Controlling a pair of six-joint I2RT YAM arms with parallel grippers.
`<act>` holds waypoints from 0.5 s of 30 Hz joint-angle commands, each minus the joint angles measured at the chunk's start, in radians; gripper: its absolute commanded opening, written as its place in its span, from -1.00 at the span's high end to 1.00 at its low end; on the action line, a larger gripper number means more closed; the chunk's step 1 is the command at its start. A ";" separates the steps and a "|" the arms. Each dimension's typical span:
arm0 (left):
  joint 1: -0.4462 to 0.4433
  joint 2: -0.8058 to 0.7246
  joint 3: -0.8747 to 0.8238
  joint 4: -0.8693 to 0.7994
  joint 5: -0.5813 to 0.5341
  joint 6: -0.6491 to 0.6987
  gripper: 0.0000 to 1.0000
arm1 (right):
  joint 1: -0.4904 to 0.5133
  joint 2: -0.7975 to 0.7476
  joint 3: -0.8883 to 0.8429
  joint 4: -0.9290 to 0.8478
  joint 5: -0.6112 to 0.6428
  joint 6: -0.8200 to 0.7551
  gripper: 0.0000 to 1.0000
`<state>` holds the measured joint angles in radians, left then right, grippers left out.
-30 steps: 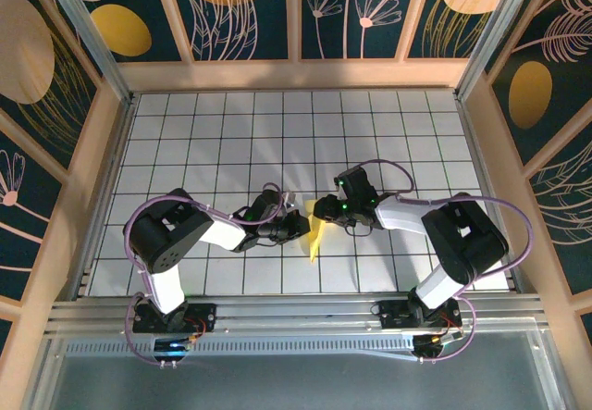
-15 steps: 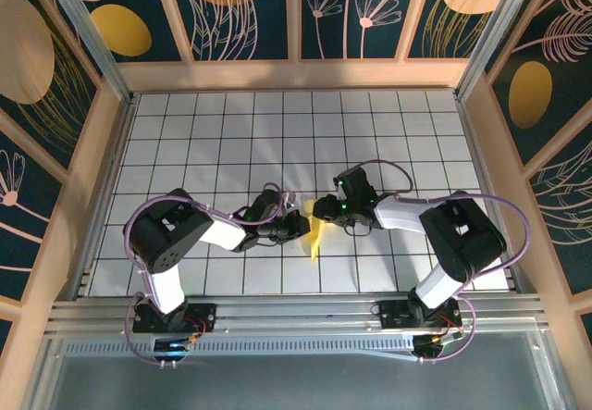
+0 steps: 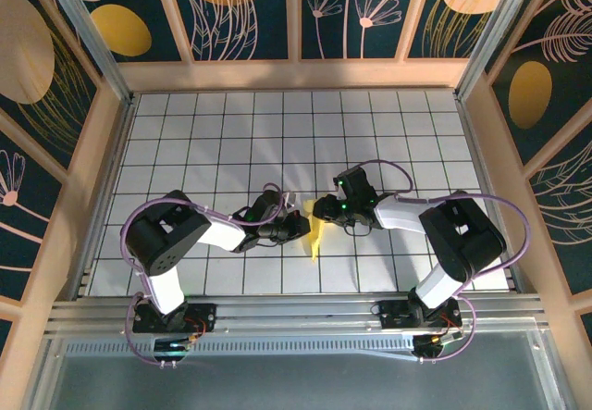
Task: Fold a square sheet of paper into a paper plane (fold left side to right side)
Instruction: Fold the wing for the fifth time at the center of the table.
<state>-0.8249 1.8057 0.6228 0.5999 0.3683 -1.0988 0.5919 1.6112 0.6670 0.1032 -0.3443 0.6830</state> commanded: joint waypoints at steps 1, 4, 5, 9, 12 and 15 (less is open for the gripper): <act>-0.011 -0.014 0.007 -0.032 -0.014 0.021 1.00 | 0.011 0.024 0.002 -0.011 -0.001 -0.005 0.19; -0.011 0.004 0.015 -0.040 -0.019 0.024 1.00 | 0.011 0.011 0.003 -0.012 0.001 -0.005 0.19; -0.011 0.009 0.019 -0.037 -0.018 0.025 1.00 | 0.010 0.009 0.006 -0.016 0.003 -0.007 0.19; -0.011 0.029 0.028 -0.034 -0.018 0.024 1.00 | 0.010 0.006 0.007 -0.019 0.001 -0.007 0.19; -0.011 0.042 0.032 -0.031 -0.020 0.021 1.00 | 0.011 0.006 0.006 -0.019 0.001 -0.009 0.18; -0.011 0.048 0.034 -0.014 -0.018 0.018 1.00 | 0.011 0.012 0.006 -0.016 -0.002 -0.009 0.19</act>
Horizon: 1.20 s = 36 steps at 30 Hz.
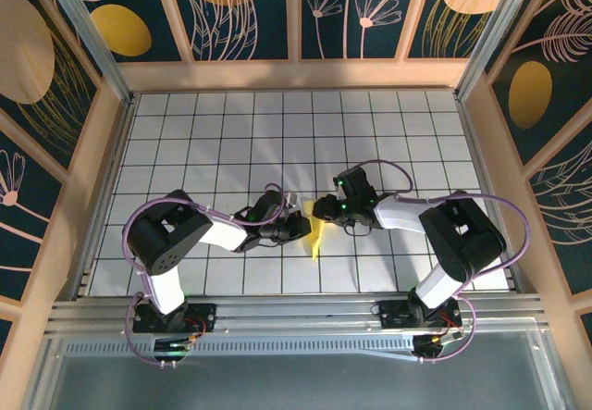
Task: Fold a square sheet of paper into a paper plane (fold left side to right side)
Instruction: Fold the wing for the fifth time at the center of the table.
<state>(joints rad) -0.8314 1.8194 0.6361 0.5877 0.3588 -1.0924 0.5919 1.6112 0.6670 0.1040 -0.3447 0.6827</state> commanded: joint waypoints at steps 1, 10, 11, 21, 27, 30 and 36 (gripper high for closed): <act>-0.004 0.034 0.022 0.000 -0.008 0.013 1.00 | 0.010 0.014 0.005 -0.017 -0.002 -0.008 0.18; -0.005 0.051 0.020 -0.030 -0.019 0.005 1.00 | 0.008 -0.009 0.014 -0.024 0.001 -0.009 0.18; -0.006 0.053 0.019 -0.036 -0.023 0.003 1.00 | 0.008 -0.015 0.015 -0.027 0.002 -0.010 0.18; -0.006 0.061 0.013 -0.074 -0.055 -0.010 1.00 | 0.002 -0.049 0.019 -0.040 0.018 -0.013 0.18; -0.005 0.070 0.019 -0.090 -0.062 -0.009 1.00 | -0.002 -0.055 0.026 -0.055 0.032 -0.021 0.18; -0.006 0.074 0.022 -0.095 -0.062 -0.011 1.00 | -0.004 -0.056 0.035 -0.075 0.036 -0.027 0.18; -0.005 0.076 0.023 -0.100 -0.066 -0.011 1.00 | -0.032 -0.121 0.030 -0.096 0.041 -0.062 0.23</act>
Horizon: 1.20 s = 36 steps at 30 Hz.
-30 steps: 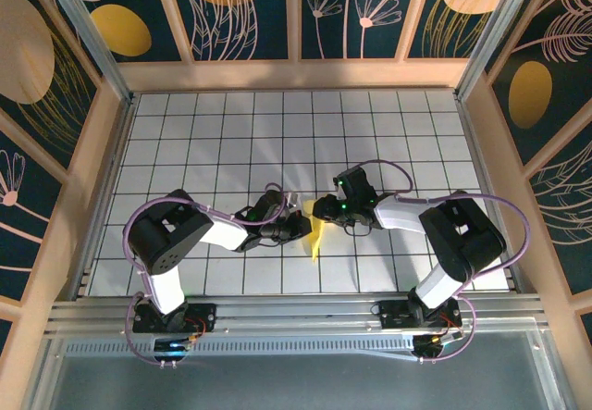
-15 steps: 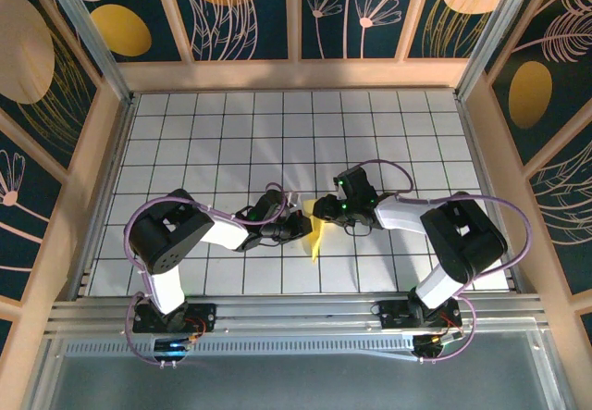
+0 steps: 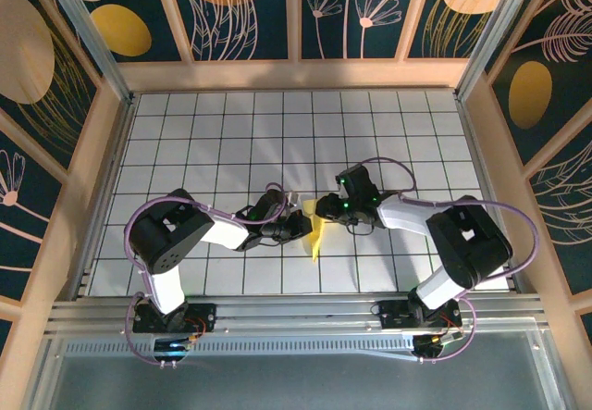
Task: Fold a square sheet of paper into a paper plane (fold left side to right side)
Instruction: Fold the wing for the fifth time at the center of the table.
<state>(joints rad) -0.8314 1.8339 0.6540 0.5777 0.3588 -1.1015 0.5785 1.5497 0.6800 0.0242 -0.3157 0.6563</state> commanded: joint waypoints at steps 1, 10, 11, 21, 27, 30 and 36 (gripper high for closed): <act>-0.006 0.061 0.004 -0.092 -0.067 -0.001 1.00 | -0.026 -0.065 0.014 -0.004 -0.014 -0.043 0.27; -0.006 0.053 -0.002 -0.108 -0.089 -0.012 1.00 | -0.053 0.017 0.030 0.068 -0.143 -0.053 0.84; -0.006 0.051 -0.003 -0.110 -0.092 -0.011 1.00 | -0.052 0.025 0.033 0.069 -0.142 -0.051 0.85; -0.006 0.044 -0.010 -0.134 -0.113 -0.021 1.00 | -0.052 0.064 0.017 0.091 -0.132 -0.049 0.90; -0.006 0.044 -0.013 -0.142 -0.121 -0.029 1.00 | -0.052 0.082 0.015 0.100 -0.131 -0.052 0.90; -0.006 0.045 -0.018 -0.142 -0.123 -0.034 1.00 | -0.052 0.088 0.013 0.101 -0.128 -0.053 0.90; -0.006 0.047 -0.016 -0.142 -0.123 -0.035 1.00 | -0.054 0.103 0.009 0.106 -0.125 -0.055 0.91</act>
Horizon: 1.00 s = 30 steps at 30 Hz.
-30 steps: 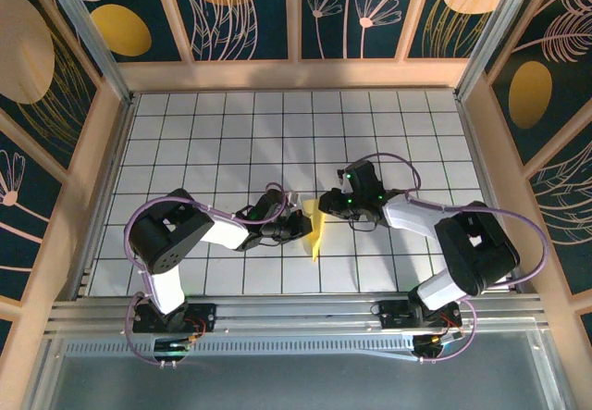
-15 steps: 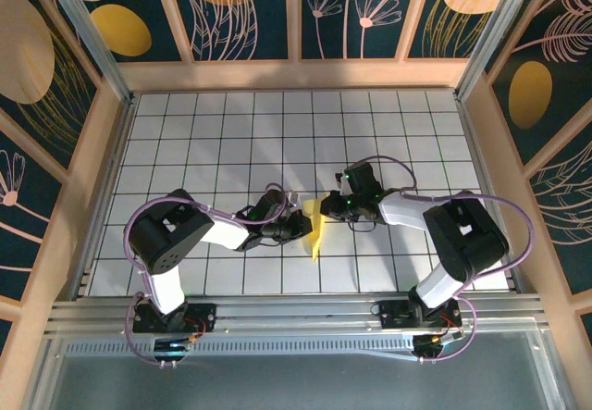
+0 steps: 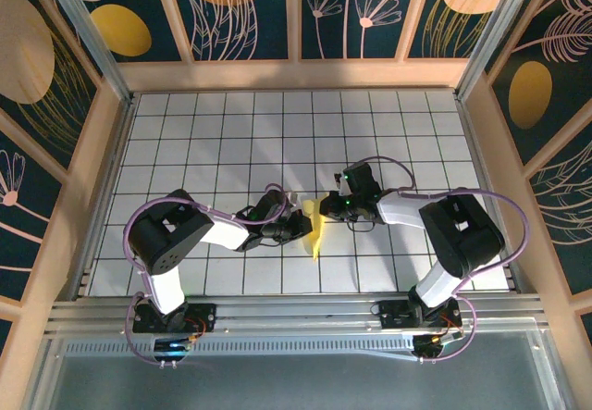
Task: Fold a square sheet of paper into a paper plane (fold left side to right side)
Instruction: Fold the wing for the fifth time at the center of the table.
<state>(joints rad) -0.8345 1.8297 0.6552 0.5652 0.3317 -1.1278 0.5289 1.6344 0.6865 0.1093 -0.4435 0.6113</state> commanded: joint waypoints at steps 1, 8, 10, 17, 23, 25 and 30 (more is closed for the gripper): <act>-0.003 0.052 -0.018 -0.131 -0.096 -0.010 1.00 | -0.004 0.021 0.001 0.023 0.003 -0.010 0.91; -0.003 0.053 -0.018 -0.131 -0.095 -0.011 1.00 | -0.004 0.037 -0.001 0.021 0.006 -0.013 0.93; -0.002 0.055 -0.020 -0.130 -0.095 -0.012 1.00 | -0.004 0.043 -0.002 0.017 0.006 -0.016 0.94; -0.003 0.052 -0.023 -0.128 -0.095 -0.013 1.00 | -0.004 0.052 -0.023 -0.006 0.013 -0.018 0.99; -0.003 0.035 -0.028 -0.106 -0.091 -0.013 0.94 | -0.004 0.050 -0.061 -0.021 0.025 -0.017 1.00; -0.003 0.016 -0.032 -0.087 -0.086 -0.015 0.93 | -0.004 0.055 -0.078 -0.011 0.026 -0.013 1.00; -0.003 -0.040 -0.012 -0.096 -0.080 -0.009 0.74 | -0.003 0.066 -0.107 0.005 0.025 -0.004 1.00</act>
<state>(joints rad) -0.8406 1.8118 0.6510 0.5617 0.3099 -1.1301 0.5247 1.6688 0.6342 0.2077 -0.4500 0.6086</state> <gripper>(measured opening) 0.122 0.055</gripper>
